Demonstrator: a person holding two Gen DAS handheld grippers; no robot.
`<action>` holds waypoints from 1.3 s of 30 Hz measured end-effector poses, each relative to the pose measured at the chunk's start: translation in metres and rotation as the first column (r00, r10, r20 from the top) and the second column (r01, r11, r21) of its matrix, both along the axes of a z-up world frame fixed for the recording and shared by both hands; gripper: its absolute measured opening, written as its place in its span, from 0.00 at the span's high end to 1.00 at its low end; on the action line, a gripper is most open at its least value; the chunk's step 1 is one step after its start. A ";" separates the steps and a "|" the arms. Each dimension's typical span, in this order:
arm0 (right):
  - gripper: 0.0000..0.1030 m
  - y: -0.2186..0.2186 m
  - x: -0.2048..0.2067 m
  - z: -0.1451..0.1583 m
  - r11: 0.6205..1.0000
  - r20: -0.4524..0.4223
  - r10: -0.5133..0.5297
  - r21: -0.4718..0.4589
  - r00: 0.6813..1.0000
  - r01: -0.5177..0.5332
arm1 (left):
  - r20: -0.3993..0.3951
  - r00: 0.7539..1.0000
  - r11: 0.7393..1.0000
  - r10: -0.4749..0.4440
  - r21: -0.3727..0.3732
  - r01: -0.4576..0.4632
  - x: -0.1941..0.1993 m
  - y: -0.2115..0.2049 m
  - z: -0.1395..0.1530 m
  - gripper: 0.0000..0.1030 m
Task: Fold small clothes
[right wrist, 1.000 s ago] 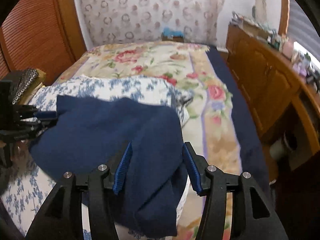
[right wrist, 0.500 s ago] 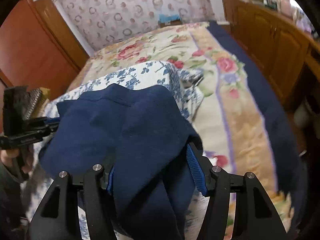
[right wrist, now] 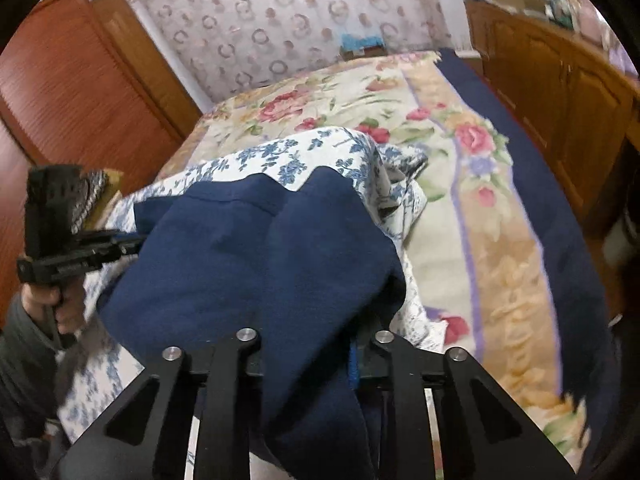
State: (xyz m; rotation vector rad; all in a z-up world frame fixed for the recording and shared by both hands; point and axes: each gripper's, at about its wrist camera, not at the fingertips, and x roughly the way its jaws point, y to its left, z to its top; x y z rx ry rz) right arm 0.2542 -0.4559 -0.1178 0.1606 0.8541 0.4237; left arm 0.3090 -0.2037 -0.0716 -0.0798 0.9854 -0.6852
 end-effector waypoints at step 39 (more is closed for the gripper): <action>0.88 0.531 0.070 0.183 0.699 0.359 0.715 -0.332 0.600 -0.633 | 0.390 0.607 0.695 0.693 -0.136 -0.706 -0.196 0.394 0.097 0.93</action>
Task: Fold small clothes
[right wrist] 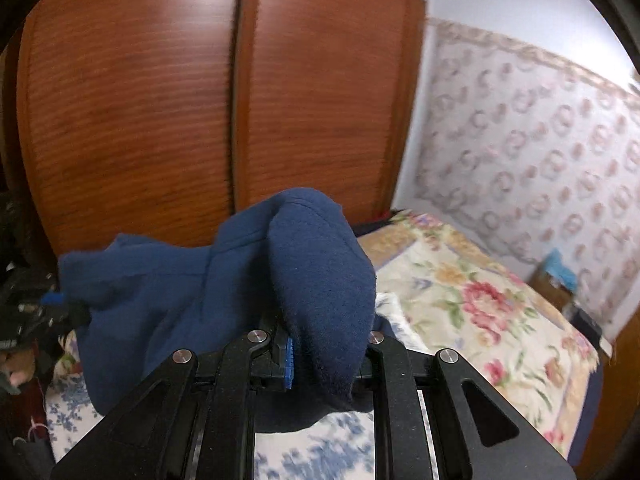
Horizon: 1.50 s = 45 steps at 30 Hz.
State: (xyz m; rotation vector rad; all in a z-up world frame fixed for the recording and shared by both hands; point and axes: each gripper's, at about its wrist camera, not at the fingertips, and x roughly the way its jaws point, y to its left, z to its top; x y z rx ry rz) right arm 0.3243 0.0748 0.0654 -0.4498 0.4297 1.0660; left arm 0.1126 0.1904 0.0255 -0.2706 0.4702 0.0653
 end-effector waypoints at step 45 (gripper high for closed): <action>0.47 -0.293 -0.221 -0.060 0.691 -0.110 -0.676 0.251 0.729 0.678 | 0.003 0.988 0.961 -0.155 0.233 0.150 -0.058 -0.186 0.029 0.82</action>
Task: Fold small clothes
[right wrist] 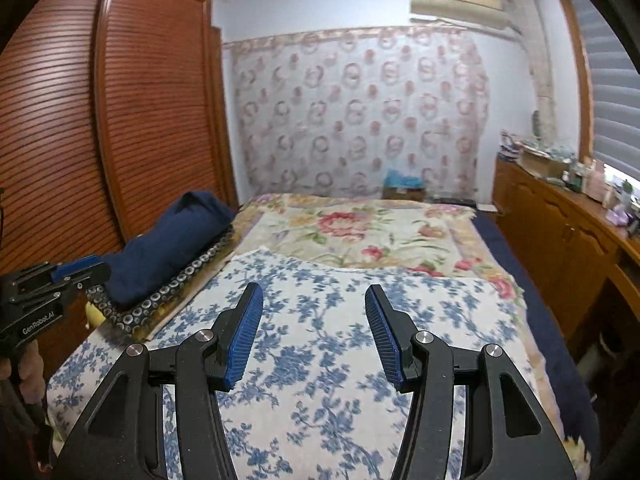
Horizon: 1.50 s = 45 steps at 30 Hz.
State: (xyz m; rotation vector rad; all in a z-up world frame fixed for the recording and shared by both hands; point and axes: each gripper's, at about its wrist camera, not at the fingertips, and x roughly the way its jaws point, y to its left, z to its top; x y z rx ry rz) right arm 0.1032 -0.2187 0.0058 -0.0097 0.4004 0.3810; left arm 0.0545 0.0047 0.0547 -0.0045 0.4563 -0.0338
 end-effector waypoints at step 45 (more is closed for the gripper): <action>0.47 -0.019 -0.012 -0.005 0.998 0.005 -0.053 0.020 0.999 0.053 | 0.046 0.999 1.000 0.028 -0.014 -0.027 -0.010 -0.003 0.008 0.81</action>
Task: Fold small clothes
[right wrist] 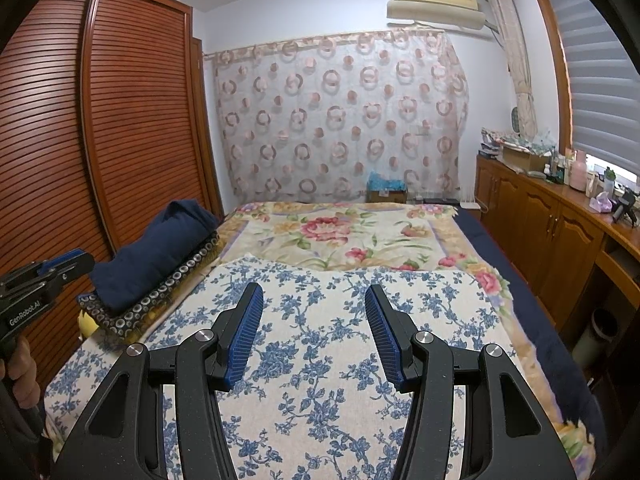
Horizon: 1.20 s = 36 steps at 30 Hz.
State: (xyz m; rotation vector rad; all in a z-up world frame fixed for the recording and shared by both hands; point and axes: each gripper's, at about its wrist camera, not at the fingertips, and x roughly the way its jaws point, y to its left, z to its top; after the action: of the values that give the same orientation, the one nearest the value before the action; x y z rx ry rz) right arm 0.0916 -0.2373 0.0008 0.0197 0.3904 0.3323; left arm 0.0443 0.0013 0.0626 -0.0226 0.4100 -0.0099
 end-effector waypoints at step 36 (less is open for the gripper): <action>0.47 -0.001 0.001 0.002 1.000 0.002 0.000 0.000 1.000 0.000 | 0.006 1.000 1.000 -0.001 0.001 0.001 -0.001 0.001 0.000 0.81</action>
State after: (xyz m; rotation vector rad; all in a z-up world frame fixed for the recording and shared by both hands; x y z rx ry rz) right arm 0.0922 -0.2381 0.0024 0.0191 0.3880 0.3320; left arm 0.0429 0.0019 0.0627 -0.0213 0.4039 -0.0103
